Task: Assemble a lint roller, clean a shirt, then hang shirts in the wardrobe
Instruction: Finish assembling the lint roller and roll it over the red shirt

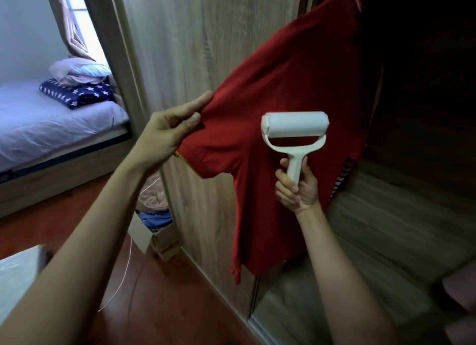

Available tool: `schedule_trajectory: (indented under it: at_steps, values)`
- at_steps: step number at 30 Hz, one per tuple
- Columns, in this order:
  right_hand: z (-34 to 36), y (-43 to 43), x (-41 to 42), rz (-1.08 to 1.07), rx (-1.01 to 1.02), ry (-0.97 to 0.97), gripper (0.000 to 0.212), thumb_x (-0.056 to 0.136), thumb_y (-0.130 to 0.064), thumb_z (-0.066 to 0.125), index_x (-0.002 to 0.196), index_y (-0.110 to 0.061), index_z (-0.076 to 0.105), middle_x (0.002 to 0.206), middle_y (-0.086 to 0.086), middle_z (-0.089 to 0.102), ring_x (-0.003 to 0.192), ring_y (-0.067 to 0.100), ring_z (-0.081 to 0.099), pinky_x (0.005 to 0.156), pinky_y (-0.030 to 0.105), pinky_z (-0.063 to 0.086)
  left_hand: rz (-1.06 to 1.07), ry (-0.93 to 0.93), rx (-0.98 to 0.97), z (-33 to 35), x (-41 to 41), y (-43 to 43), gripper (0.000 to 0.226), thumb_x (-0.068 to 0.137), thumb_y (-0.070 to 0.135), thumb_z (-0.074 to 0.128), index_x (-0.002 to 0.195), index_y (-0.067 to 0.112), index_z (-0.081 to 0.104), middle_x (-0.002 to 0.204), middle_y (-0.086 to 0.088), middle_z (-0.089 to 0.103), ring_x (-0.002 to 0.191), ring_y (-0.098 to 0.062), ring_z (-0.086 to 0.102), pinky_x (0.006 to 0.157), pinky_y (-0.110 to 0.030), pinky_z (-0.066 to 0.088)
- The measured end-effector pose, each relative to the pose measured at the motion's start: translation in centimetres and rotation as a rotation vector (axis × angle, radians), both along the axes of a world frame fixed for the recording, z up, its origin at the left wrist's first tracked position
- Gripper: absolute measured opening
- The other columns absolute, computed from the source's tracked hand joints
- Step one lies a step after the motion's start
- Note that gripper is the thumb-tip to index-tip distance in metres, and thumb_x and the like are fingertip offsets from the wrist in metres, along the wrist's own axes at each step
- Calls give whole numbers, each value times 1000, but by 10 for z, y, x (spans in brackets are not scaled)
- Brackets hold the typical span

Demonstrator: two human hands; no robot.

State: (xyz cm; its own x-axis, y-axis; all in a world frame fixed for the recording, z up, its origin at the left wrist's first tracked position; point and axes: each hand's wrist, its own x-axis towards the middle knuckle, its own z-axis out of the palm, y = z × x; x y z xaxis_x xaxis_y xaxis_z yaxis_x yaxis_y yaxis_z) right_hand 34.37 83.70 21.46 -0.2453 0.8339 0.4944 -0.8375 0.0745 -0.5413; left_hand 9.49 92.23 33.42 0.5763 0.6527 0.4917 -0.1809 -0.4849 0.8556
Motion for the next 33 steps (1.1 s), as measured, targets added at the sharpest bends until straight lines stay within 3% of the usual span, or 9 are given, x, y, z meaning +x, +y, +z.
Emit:
schedule_trajectory:
  at_steps: [5, 8, 12, 15, 17, 21, 27, 31, 33]
  values:
    - [-40, -46, 19, -7, -35, 79, 51, 101, -39, 35, 125, 4, 51, 65, 8, 40, 38, 9, 23, 38, 26, 20, 92, -15, 128, -37, 25, -28, 45, 95, -1, 49, 137, 13, 41, 123, 31, 56, 118, 10, 48, 104, -13, 36]
    - [-55, -73, 30, -112, -85, 92, 52, 101, -41, 33, 125, 2, 51, 65, 12, 49, 38, 9, 22, 43, 28, 28, 74, -14, 180, -65, 45, -45, 48, 96, 0, 50, 140, 11, 37, 137, 19, 47, 125, 10, 43, 108, -14, 32]
    - [-64, -105, 44, -236, -116, 92, 52, 101, -42, 33, 124, 1, 52, 70, 13, 61, 38, 10, 26, 44, 28, 31, -16, 37, 251, -99, 72, -59, 55, 95, 9, 52, 146, 16, 31, 140, 37, 37, 132, 7, 38, 110, -12, 28]
    - [-72, -129, 54, -278, -118, 93, 53, 102, -43, 31, 127, 0, 51, 66, 10, 47, 41, 12, 32, 46, 28, 32, -116, 97, 274, -120, 89, -69, 64, 94, 17, 56, 149, 29, 25, 149, 24, 34, 137, -2, 38, 112, -18, 31]
    - [-79, -148, 59, -317, -131, 101, 53, 102, -43, 30, 127, -1, 51, 69, 11, 56, 46, 14, 38, 46, 28, 31, -204, 145, 307, -136, 100, -75, 66, 94, 20, 57, 149, 36, 24, 153, 20, 31, 140, -8, 35, 114, -29, 34]
    - [-96, -191, 64, -420, -164, 137, 53, 102, -43, 28, 126, -1, 51, 70, 12, 56, 47, 15, 38, 46, 29, 29, -347, 231, 316, -167, 125, -83, 56, 95, 20, 58, 146, 31, 38, 156, 8, 30, 142, -11, 33, 112, -43, 37]
    - [-126, -263, 45, -640, -199, 187, 51, 102, -42, 28, 126, -3, 51, 69, 10, 50, 44, 14, 33, 45, 28, 26, -470, 261, 243, -203, 162, -116, 38, 93, 17, 57, 131, 22, 59, 147, 2, 45, 129, 6, 45, 105, -16, 39]
    - [-136, -321, 12, -788, -189, 269, 49, 103, -38, 30, 124, 1, 50, 68, 8, 39, 40, 11, 19, 39, 23, 17, -519, 235, 97, -215, 180, -159, 33, 93, 15, 56, 123, 26, 62, 123, 33, 58, 114, 10, 56, 93, -10, 44]
    - [-140, -355, -11, -873, -199, 300, 50, 103, -39, 29, 124, 1, 50, 67, 7, 38, 40, 11, 19, 39, 24, 20, -589, 255, 24, -216, 183, -188, 32, 95, 8, 55, 120, 28, 61, 115, 35, 61, 105, 9, 61, 86, -8, 47]
